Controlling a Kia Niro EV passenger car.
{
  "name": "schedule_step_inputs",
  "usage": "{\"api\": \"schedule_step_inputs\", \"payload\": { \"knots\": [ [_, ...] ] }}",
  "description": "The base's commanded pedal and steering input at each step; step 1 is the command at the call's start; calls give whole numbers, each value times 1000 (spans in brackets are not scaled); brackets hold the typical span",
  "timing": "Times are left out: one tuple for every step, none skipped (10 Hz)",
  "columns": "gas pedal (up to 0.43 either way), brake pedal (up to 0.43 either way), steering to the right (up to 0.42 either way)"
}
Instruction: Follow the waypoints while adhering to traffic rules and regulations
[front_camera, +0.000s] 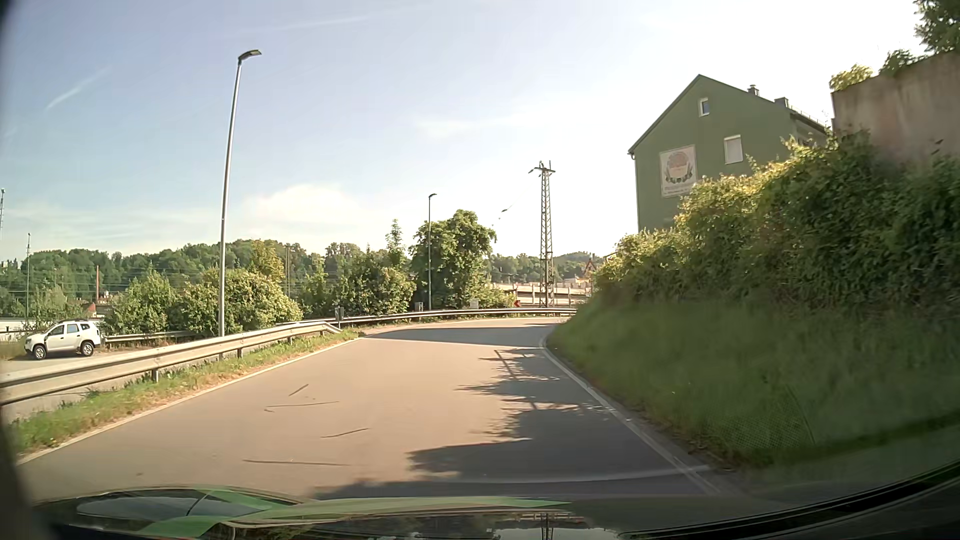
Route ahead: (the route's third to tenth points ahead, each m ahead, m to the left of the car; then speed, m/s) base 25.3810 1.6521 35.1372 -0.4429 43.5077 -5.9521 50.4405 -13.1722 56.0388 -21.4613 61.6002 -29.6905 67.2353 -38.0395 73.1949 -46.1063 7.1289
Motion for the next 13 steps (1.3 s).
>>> {"api": "schedule_step_inputs", "payload": {
  "knots": [
    [47, 0, -31],
    [47, 0, -24],
    [47, 0, -18],
    [47, 0, -15],
    [47, 0, -15],
    [47, 0, -16],
    [47, 0, -16],
    [47, 0, -15],
    [47, 0, -10],
    [47, 0, -7],
    [47, 0, -6],
    [47, 0, -5],
    [47, 0, -4]
  ]
}}
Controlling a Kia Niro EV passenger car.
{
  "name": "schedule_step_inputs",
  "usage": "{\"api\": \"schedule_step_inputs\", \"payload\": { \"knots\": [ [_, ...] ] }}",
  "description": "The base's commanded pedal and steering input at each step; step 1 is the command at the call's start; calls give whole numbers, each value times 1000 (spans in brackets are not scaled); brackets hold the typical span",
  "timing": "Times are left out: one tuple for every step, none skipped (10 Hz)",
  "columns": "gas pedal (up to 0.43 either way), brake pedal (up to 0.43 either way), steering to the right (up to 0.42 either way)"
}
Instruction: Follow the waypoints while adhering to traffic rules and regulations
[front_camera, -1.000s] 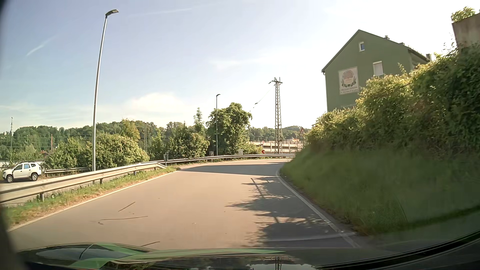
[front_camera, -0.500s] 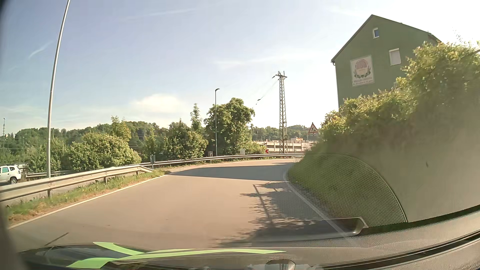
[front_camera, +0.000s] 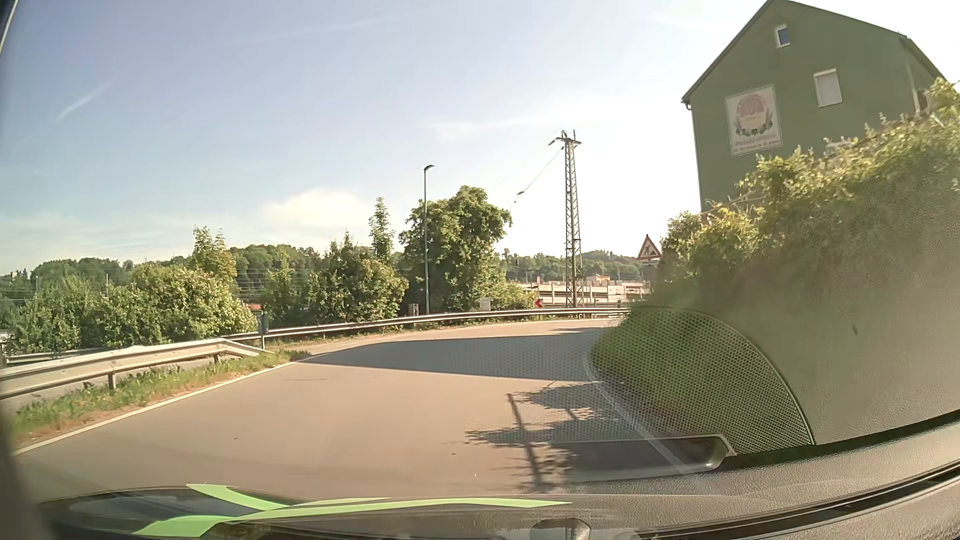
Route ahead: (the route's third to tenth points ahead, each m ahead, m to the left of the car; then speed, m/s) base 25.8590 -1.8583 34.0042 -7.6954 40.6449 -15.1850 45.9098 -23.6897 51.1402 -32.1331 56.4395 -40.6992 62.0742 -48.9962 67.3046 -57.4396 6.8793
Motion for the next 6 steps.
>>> {"api": "schedule_step_inputs", "payload": {
  "knots": [
    [47, 0, -3],
    [47, 0, -2],
    [47, 0, 0],
    [47, 0, 2],
    [47, 0, 8],
    [59, 0, 12]
  ]
}}
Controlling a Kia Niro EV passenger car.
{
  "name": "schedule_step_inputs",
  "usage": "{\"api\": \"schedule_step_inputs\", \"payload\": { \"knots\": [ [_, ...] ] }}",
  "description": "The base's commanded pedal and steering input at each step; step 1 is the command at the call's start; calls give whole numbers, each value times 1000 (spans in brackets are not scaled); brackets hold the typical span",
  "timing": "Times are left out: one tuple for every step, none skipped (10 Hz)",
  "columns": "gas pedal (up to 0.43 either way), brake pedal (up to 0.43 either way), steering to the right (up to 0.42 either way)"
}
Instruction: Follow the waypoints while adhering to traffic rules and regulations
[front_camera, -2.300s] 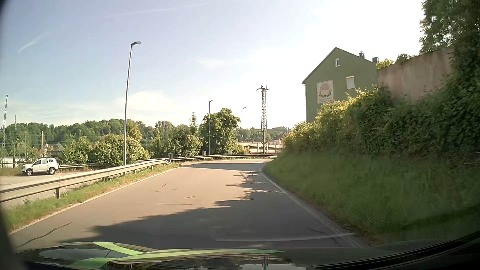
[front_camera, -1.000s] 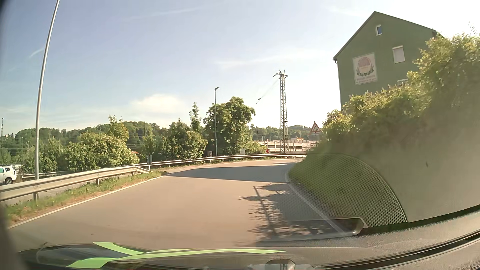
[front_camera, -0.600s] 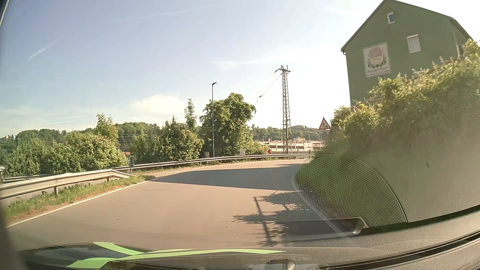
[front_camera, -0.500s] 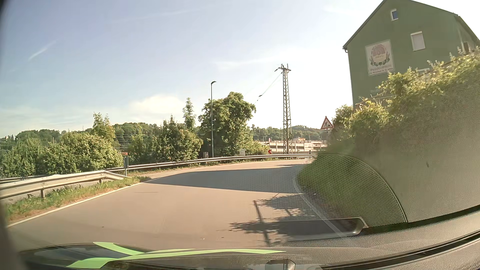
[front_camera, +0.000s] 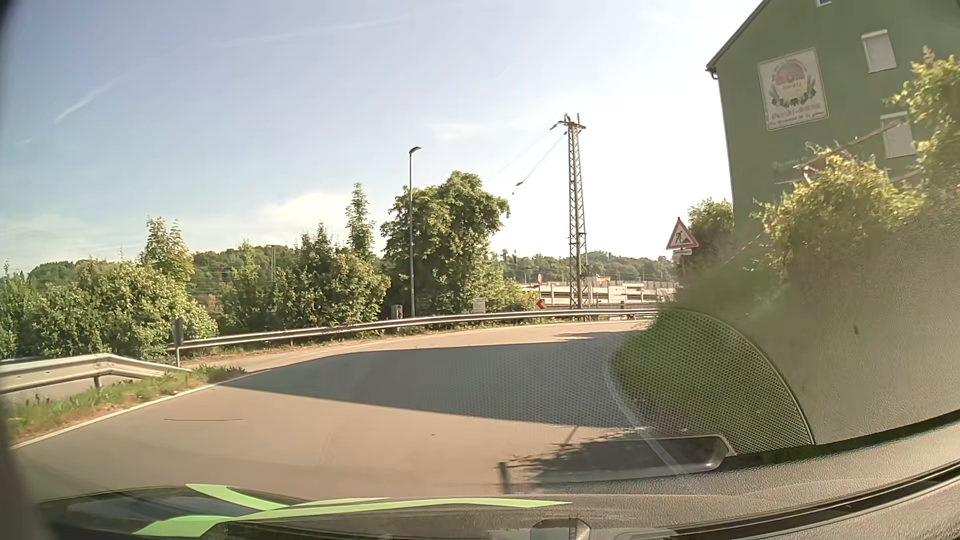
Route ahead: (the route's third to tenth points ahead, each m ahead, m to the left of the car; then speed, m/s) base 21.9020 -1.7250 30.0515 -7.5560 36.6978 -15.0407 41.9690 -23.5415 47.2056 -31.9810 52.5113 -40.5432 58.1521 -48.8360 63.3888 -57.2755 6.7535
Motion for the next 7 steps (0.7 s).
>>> {"api": "schedule_step_inputs", "payload": {
  "knots": [
    [67, 0, 15],
    [79, 0, 15],
    [79, 0, 16],
    [79, 0, 18],
    [87, 0, 20],
    [87, 0, 23],
    [87, 0, 28]
  ]
}}
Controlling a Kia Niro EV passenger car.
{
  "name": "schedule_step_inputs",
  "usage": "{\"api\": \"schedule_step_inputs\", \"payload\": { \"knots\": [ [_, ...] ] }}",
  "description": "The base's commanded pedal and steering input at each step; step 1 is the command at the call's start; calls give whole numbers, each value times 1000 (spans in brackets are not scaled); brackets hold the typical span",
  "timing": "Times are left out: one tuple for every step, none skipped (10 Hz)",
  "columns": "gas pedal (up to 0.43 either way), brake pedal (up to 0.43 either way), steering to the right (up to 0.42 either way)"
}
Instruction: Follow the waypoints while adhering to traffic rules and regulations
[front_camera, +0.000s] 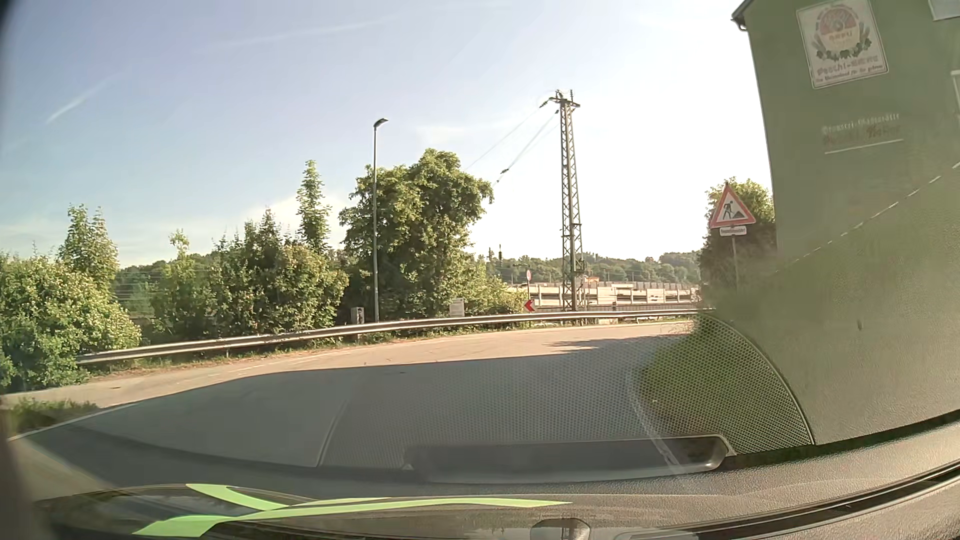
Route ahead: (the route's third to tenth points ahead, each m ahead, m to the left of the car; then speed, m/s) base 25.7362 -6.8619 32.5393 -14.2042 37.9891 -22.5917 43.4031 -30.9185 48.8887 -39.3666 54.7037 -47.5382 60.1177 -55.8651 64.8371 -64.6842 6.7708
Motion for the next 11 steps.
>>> {"api": "schedule_step_inputs", "payload": {
  "knots": [
    [98, 0, 34],
    [98, 0, 40],
    [98, 0, 44],
    [110, 0, 44],
    [110, 0, 43],
    [118, 0, 40],
    [118, 0, 38],
    [110, 0, 36],
    [98, 0, 38],
    [98, 0, 49],
    [98, 0, 62]
  ]
}}
